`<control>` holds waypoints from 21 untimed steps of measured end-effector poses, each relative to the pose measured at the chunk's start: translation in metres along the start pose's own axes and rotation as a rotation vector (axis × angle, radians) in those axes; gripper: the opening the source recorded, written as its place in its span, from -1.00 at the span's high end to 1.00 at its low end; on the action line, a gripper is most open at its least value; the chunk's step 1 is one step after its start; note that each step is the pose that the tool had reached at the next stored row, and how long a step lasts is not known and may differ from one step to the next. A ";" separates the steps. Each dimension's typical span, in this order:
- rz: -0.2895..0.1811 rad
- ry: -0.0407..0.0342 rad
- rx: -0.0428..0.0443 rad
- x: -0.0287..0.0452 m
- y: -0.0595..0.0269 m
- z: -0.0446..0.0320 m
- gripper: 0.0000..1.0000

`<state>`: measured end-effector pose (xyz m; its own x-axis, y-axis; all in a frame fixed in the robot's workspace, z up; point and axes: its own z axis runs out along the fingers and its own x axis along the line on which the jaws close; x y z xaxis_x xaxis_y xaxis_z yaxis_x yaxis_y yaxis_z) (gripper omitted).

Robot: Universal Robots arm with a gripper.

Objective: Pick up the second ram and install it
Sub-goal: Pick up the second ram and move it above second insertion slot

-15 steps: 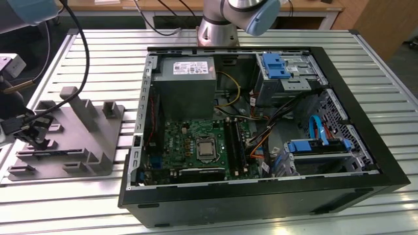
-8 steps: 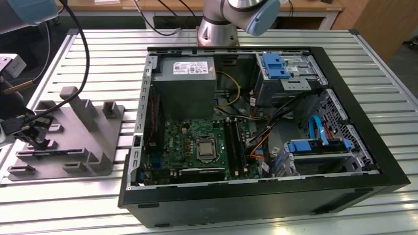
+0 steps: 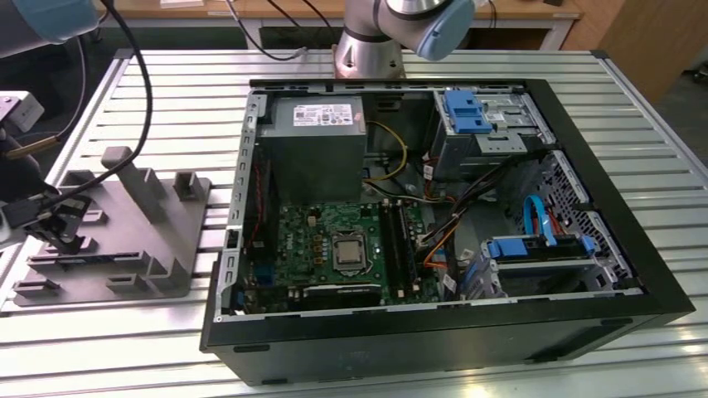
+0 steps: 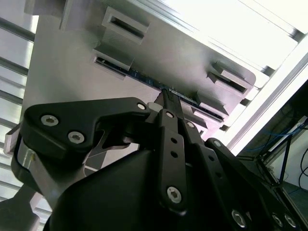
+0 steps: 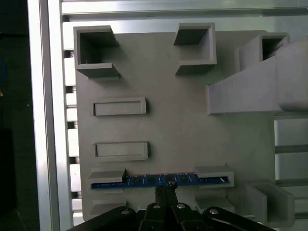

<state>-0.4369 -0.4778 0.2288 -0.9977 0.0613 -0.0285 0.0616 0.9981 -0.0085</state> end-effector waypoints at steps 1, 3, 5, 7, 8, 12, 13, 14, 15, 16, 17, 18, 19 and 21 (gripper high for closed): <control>-0.007 0.0000 -0.0002 0.0000 0.0000 0.0000 0.80; -0.025 -0.0001 -0.0006 0.0000 0.0000 -0.0001 0.80; -0.050 -0.0003 -0.0014 0.0000 0.0000 0.0000 0.80; -0.076 -0.0006 -0.0021 0.0000 0.0000 0.0000 0.80; -0.089 -0.0007 -0.0024 0.0000 0.0000 -0.0001 0.80; -0.147 -0.0011 -0.0041 0.0000 0.0000 0.0000 0.80; -0.162 -0.0013 -0.0045 0.0000 0.0000 -0.0001 0.80; -0.178 -0.0014 -0.0050 0.0000 0.0000 0.0000 0.80; -0.194 -0.0016 -0.0055 0.0000 0.0000 0.0000 0.80; -0.212 -0.0017 -0.0060 0.0000 0.0000 0.0000 0.80; -0.226 -0.0018 -0.0064 0.0000 0.0000 0.0000 0.80; -0.242 -0.0019 -0.0068 0.0000 0.0000 0.0000 0.80; -0.256 -0.0021 -0.0072 0.0000 0.0000 0.0000 0.80; -0.283 -0.0023 -0.0080 0.0000 0.0000 0.0000 0.80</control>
<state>-0.4370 -0.4778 0.2288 -0.9750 -0.2203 -0.0284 -0.2201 0.9754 -0.0085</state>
